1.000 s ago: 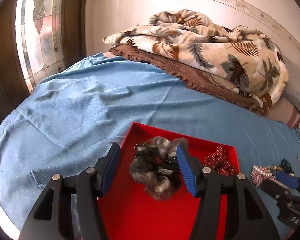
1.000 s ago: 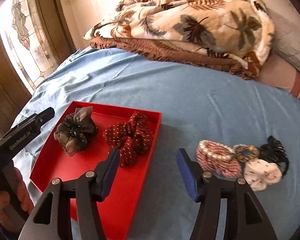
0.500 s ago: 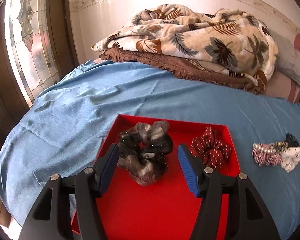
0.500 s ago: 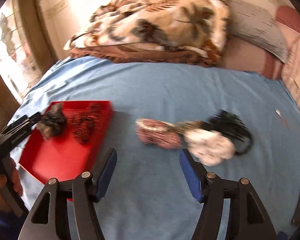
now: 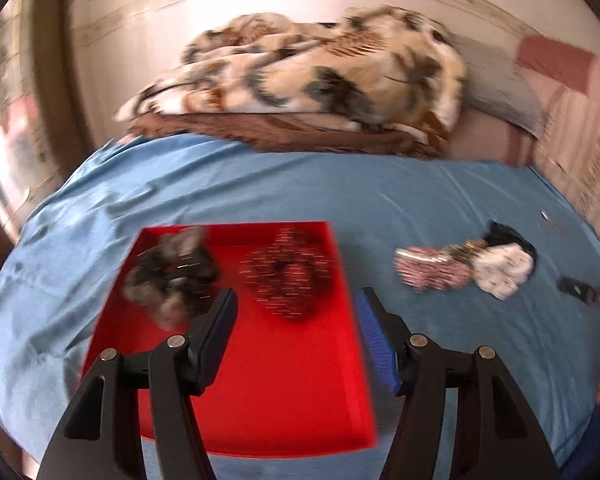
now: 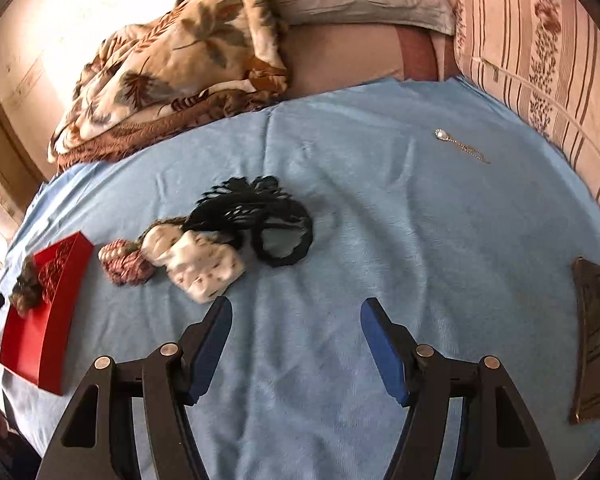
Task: Organize jewelry
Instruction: 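Grasp pink plaid scrunchie with left tool while right tool grasps white cherry scrunchie, then lift and carry plaid scrunchie with left tool while right tool carries white scrunchie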
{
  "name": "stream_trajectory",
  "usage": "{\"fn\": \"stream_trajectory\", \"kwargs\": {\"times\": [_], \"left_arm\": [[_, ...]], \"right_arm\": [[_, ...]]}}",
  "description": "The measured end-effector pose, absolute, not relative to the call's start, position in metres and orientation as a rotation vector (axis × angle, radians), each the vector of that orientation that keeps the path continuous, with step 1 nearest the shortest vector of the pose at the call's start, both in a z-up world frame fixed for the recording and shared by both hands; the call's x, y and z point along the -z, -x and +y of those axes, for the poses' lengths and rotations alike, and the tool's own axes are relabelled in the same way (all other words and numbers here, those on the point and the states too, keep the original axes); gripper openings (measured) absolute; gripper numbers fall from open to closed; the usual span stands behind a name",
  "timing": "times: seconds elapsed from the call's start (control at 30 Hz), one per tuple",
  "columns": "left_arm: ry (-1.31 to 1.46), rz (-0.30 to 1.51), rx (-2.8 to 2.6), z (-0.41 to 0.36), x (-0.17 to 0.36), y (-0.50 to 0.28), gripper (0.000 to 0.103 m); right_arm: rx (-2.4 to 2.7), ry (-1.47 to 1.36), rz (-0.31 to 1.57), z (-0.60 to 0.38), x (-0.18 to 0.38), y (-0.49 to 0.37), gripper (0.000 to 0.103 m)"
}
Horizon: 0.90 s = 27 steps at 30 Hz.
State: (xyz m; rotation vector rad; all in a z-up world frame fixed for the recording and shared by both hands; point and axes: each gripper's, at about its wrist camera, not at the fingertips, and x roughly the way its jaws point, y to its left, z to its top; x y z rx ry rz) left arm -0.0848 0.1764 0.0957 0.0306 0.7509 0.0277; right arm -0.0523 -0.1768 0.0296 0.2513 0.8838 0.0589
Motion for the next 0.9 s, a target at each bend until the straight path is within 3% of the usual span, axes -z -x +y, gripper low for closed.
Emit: {"fn": "stream_trajectory", "kwargs": {"times": [0.27,0.6,0.63,0.7,0.73,0.77,0.8,0.9], "left_arm": [[-0.080,0.884,0.103,0.100,-0.066,0.028,0.062],[-0.020,1.050,0.107,0.074,-0.011,-0.051,0.057],[-0.008,1.053,0.111,0.072,-0.009,-0.055,0.057],[0.013,1.076,0.124,0.068,-0.005,-0.062,0.055],[0.017,1.083,0.132,0.066,-0.003,-0.065,0.034],[0.022,1.097,0.153,0.063,-0.003,-0.066,0.019],[0.014,1.117,0.166,0.058,-0.002,-0.067,0.012],[-0.018,1.101,0.191,0.048,-0.015,-0.060,0.011]], "right_arm": [[-0.286,-0.274,0.879,-0.154,-0.022,0.031,0.071],[-0.390,-0.114,0.859,-0.112,-0.020,0.000,0.070],[-0.395,-0.106,0.861,-0.109,-0.018,-0.003,0.068],[-0.408,-0.095,0.876,-0.106,-0.014,-0.008,0.043],[-0.412,-0.094,0.888,-0.104,-0.011,-0.011,0.036],[-0.413,-0.095,0.895,-0.103,-0.009,-0.013,0.025],[-0.414,-0.101,0.900,-0.104,-0.008,-0.015,0.020],[-0.431,-0.151,0.907,-0.109,-0.009,-0.015,0.013]]}}
